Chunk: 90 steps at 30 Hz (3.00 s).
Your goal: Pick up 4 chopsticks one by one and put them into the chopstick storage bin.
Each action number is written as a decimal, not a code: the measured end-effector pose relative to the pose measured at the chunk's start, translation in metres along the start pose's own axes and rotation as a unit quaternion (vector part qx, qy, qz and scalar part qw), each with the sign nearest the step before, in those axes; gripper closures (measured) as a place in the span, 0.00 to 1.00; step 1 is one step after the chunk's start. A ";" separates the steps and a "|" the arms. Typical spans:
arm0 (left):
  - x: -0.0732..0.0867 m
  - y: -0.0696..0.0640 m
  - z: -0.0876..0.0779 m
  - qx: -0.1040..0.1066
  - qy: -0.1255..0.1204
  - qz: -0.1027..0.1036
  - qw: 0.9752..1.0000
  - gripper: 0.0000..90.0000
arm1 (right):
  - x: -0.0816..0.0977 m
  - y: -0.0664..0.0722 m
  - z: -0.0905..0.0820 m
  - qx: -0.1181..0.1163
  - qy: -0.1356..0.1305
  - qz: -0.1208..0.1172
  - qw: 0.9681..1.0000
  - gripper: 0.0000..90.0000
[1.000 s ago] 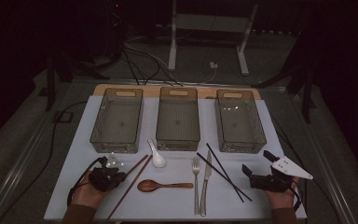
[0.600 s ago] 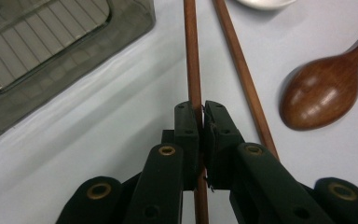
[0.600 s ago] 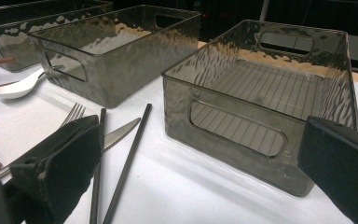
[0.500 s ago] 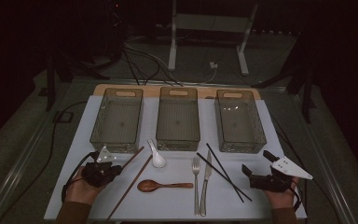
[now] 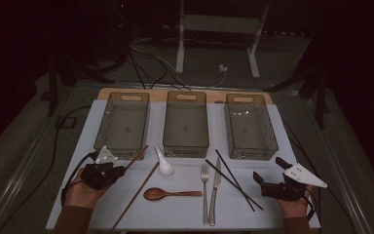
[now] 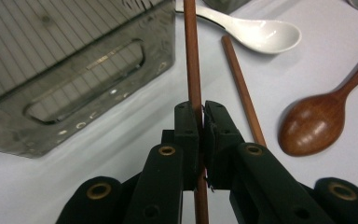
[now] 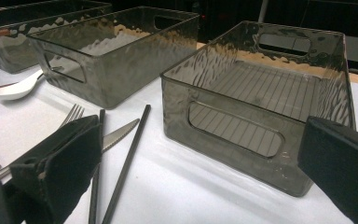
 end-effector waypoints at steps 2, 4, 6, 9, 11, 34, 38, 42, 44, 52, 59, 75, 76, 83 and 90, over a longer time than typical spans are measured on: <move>-0.002 0.001 -0.001 -0.001 -0.004 -0.002 1.000 0.96 | 0.000 0.000 0.000 0.000 0.000 0.001 1.000 0.00; -0.005 0.002 -0.003 -0.005 -0.007 -0.004 1.000 0.96 | 0.000 0.000 0.000 0.000 0.000 0.000 1.000 0.00; -0.008 0.004 -0.004 -0.003 -0.008 -0.002 1.000 0.96 | 0.000 0.000 0.000 0.000 -0.001 0.000 1.000 0.00; -0.012 0.004 -0.006 -0.002 -0.013 -0.001 1.000 0.96 | 0.000 0.000 0.000 0.000 -0.001 0.001 1.000 0.00; -0.014 0.004 -0.007 -0.003 -0.014 0.002 1.000 0.96 | 0.000 0.000 -0.001 0.001 -0.001 0.003 1.000 0.00; -0.062 0.030 -0.018 -0.037 -0.050 -0.006 0.998 0.96 | 0.000 0.000 0.000 0.001 -0.001 0.001 1.000 0.00; -0.069 0.038 -0.018 -0.044 -0.053 -0.016 0.997 0.96 | 0.000 0.000 0.000 0.001 -0.001 0.000 1.000 0.00; -0.075 0.047 -0.015 -0.052 -0.053 -0.026 0.997 0.96 | 0.000 0.000 0.000 0.001 -0.001 0.001 1.000 0.00; -0.078 0.051 -0.013 -0.054 -0.053 -0.031 0.997 0.96 | 0.000 0.000 0.000 0.000 -0.001 0.001 1.000 0.00; -0.087 0.065 -0.008 -0.067 -0.053 -0.045 0.995 0.96 | 0.000 -0.001 0.001 0.000 0.000 0.001 1.000 0.00; -0.093 0.075 -0.001 -0.075 -0.053 -0.057 0.994 0.96 | 0.000 0.000 0.001 -0.001 0.000 0.000 1.000 0.00; -0.110 0.099 0.026 -0.086 -0.042 -0.096 0.991 0.96 | 0.000 0.000 0.002 -0.003 0.002 0.001 1.000 0.00; -0.111 0.100 0.029 -0.086 -0.040 -0.097 0.991 0.96 | 0.000 0.000 0.003 -0.002 0.003 0.001 1.000 0.00; -0.114 0.108 0.042 -0.094 -0.029 -0.093 0.991 0.96 | 0.000 0.000 0.003 -0.004 0.002 -0.001 1.000 0.00; -0.115 0.117 0.050 -0.096 -0.024 -0.086 0.991 0.96 | 0.000 0.000 0.003 -0.005 0.003 -0.002 1.000 0.00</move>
Point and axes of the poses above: each handheld gripper's, and its own axes: z roughly forward along the jaws, x roughly out of its underside, y roughly to its left, the point moved 1 cm from there along z, roughly forward along the jaws, and after that the axes turned 6 degrees about -y, right-handed, at the moved point
